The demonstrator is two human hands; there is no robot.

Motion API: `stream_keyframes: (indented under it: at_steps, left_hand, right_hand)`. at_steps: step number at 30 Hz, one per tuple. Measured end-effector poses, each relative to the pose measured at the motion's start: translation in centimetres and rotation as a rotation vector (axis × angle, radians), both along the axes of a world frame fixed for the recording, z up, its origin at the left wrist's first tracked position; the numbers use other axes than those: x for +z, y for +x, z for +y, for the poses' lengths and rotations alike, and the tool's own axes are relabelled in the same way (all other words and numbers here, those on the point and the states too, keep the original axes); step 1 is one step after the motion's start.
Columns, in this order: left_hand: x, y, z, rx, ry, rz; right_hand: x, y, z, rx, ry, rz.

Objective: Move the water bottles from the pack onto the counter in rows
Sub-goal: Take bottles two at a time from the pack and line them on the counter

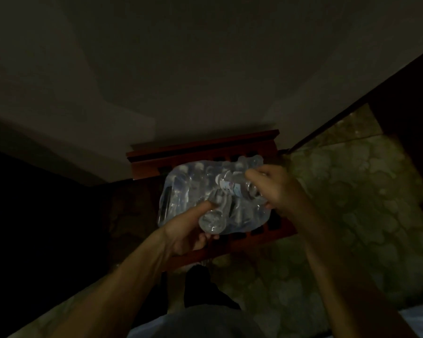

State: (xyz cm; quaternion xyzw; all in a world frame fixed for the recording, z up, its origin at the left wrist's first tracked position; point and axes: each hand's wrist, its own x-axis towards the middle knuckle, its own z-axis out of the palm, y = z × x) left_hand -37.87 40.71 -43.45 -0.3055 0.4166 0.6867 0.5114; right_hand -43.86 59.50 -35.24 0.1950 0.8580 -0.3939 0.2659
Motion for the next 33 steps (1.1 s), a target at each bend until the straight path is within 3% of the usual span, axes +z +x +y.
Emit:
stream_keyframes:
  at_steps: [5, 9, 18, 22, 28, 33]
  left_hand:
    - [2.6, 1.4, -1.8, 0.161, 0.222, 0.068]
    - [4.6, 1.9, -4.0, 0.181, 0.217, 0.240]
    - [10.9, 2.8, -10.1, 0.268, 0.046, 0.740]
    - [15.3, 3.7, -12.7, 0.370, 0.034, 0.904]
    - [20.4, 5.8, -15.2, 0.200, -0.072, 1.166]
    - [20.9, 8.3, -15.9, 0.335, -0.143, 1.186]
  right_hand:
    - [0.3, 1.6, -2.6, -0.329, -0.421, 0.026]
    - [1.2, 3.4, -4.7, -0.279, -0.652, 0.180]
    - [6.8, 6.2, -10.9, -0.131, -0.896, 0.389]
    - [8.3, 7.5, -14.3, -0.105, -0.903, 0.459]
    - [8.7, 9.0, -19.1, -0.295, -1.034, 0.396]
    - [9.1, 10.3, -20.6, -0.344, -1.246, 0.261]
